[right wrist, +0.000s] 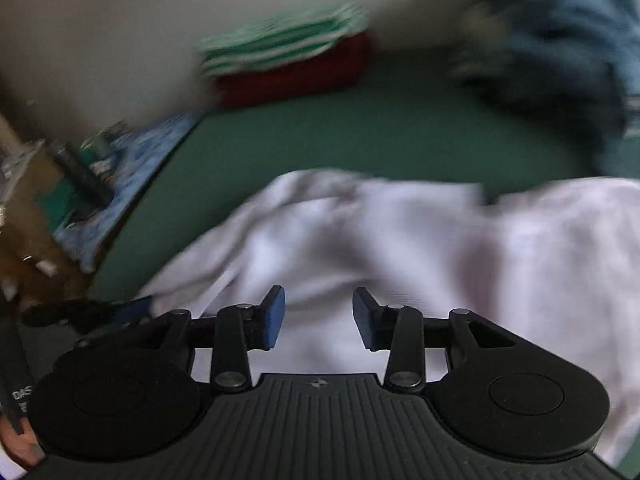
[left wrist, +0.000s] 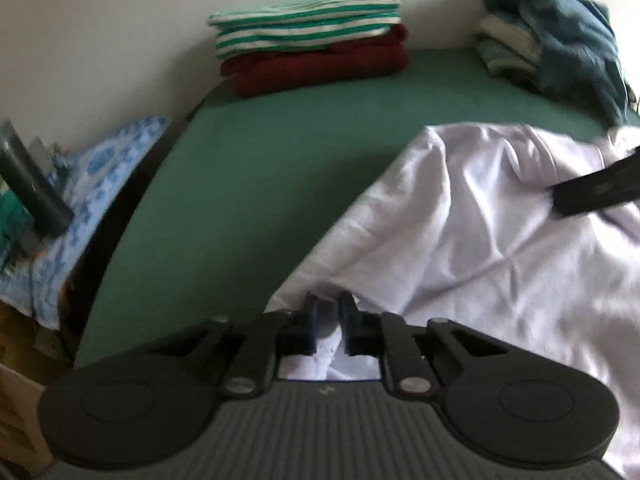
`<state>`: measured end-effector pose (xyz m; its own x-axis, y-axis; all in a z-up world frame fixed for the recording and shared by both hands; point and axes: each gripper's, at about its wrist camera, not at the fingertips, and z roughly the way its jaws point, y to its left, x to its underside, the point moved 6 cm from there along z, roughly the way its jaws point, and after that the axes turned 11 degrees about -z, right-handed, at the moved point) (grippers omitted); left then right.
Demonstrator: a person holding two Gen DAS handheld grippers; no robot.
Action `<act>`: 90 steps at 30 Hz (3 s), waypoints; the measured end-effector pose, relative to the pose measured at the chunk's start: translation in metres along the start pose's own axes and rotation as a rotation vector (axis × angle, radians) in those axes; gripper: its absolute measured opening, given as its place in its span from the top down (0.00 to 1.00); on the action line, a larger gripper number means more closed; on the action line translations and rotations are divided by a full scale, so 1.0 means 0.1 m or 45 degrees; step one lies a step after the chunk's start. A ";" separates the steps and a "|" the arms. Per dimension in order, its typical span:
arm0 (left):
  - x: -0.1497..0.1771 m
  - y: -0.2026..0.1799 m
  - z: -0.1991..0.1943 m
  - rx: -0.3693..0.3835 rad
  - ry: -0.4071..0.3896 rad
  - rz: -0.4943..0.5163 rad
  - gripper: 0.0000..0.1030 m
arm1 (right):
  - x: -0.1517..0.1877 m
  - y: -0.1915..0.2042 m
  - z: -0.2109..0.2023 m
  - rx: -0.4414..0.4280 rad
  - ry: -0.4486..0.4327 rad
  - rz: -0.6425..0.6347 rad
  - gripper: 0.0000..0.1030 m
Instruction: Fold clothes
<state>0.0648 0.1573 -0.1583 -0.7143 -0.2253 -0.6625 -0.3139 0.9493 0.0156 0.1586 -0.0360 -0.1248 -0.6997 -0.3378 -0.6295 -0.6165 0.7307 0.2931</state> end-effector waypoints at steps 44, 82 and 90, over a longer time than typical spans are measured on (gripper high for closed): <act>-0.32 1.06 0.32 0.317 -0.001 -0.193 0.24 | -0.98 0.52 1.28 -0.066 -0.132 0.097 0.60; -0.49 1.22 -0.24 -0.041 -0.240 0.100 0.46 | -0.71 -1.28 -0.05 0.468 -0.339 0.294 0.58; -0.96 0.26 0.10 0.050 -0.273 0.330 0.29 | -0.67 -0.79 0.04 0.248 -0.296 -0.030 0.52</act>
<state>0.1314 0.2055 -0.1014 -0.6182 0.0715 -0.7827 -0.1120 0.9777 0.1778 0.2557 -0.0686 -0.1085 -0.5707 -0.2272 -0.7891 -0.5350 0.8319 0.1475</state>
